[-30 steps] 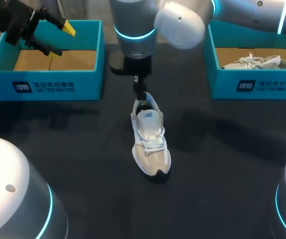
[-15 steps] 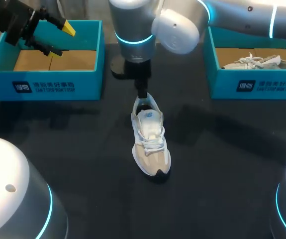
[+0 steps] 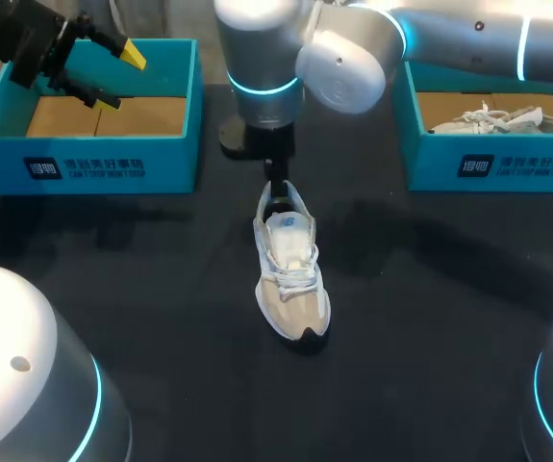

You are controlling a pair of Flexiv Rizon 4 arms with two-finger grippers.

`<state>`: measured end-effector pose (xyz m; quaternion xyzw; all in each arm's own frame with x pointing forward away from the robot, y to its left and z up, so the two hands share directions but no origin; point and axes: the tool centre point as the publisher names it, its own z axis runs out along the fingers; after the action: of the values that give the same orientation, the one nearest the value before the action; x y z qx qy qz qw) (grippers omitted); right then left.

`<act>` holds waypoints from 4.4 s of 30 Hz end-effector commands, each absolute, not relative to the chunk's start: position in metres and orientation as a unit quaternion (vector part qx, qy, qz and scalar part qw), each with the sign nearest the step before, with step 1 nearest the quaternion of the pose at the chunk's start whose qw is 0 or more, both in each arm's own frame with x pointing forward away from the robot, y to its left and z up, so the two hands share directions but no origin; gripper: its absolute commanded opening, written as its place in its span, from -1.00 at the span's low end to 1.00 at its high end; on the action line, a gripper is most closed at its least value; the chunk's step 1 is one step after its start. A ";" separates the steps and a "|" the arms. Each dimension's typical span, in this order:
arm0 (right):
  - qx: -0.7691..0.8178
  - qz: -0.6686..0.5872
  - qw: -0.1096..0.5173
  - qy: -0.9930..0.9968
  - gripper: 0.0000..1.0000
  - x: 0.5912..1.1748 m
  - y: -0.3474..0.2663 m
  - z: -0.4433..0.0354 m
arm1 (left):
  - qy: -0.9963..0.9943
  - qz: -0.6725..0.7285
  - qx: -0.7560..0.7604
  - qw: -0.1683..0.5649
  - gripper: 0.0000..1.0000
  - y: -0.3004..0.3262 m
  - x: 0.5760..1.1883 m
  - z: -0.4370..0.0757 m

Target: Take the shoe out of the shoebox, open the shoe tongue, remove and reinsert the insole, then place the shoe into the shoebox

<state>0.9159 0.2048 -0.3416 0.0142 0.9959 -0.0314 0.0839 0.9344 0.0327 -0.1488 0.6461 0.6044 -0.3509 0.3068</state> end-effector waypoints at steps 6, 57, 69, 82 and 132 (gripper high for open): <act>0.036 -0.026 0.091 0.995 0.41 0.922 0.200 -0.362 | 0.605 -0.350 0.647 0.306 1.00 0.033 0.934 -0.148; 0.086 -0.041 0.091 0.991 -1.00 0.903 0.201 -0.288 | 0.605 -0.350 0.647 0.306 1.00 0.033 0.934 -0.148; 0.098 -0.036 0.088 0.991 -1.00 0.897 0.189 -0.186 | 0.605 -0.350 0.647 0.306 1.00 0.033 0.934 -0.148; 0.112 -0.029 0.102 0.988 -1.00 0.899 0.173 -0.108 | 0.605 -0.350 0.647 0.306 1.00 0.033 0.934 -0.148; 0.102 -0.035 0.110 0.988 -1.00 0.980 0.074 -0.092 | 0.605 -0.350 0.647 0.306 1.00 0.033 0.934 -0.148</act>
<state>0.9701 0.1013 -0.0923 0.1043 0.9868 -0.0481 0.1144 0.9344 0.0327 -0.1488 0.6462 0.6043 -0.3509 0.3068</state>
